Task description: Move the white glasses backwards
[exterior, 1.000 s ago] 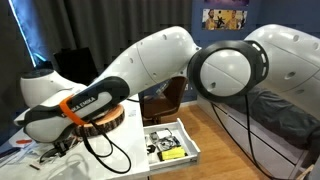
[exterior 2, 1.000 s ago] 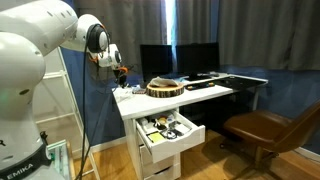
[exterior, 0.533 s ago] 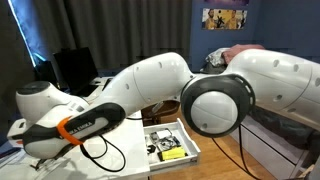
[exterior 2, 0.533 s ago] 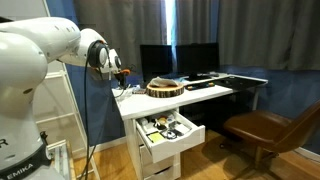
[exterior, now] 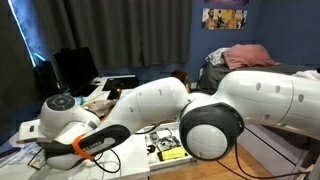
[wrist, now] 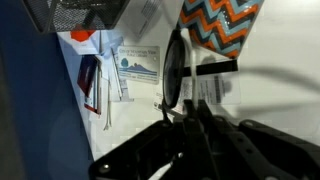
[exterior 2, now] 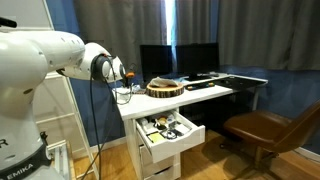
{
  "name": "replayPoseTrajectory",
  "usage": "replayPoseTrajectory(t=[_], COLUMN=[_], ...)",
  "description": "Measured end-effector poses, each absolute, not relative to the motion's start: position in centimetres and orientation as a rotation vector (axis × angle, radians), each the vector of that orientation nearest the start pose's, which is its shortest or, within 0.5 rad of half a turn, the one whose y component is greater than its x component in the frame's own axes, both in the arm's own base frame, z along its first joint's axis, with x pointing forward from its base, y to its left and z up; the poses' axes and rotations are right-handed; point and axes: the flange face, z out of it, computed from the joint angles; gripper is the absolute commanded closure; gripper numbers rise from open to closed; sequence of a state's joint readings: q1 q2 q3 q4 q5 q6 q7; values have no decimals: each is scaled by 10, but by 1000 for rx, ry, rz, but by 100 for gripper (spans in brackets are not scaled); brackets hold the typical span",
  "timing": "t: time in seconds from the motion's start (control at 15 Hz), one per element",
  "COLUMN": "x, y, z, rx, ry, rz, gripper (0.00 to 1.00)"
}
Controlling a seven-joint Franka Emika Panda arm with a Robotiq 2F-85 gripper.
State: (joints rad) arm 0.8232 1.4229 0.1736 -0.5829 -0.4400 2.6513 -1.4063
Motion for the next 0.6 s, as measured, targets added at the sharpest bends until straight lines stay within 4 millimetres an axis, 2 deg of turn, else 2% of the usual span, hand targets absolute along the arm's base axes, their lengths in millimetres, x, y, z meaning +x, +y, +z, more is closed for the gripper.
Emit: replayPoseTrajectory(t=[0.4,0.6], x=[519,516], y=[657,659], z=[154,153], rx=[664,599], ry=[2624,2661], rz=[921,942], gripper=[98,98])
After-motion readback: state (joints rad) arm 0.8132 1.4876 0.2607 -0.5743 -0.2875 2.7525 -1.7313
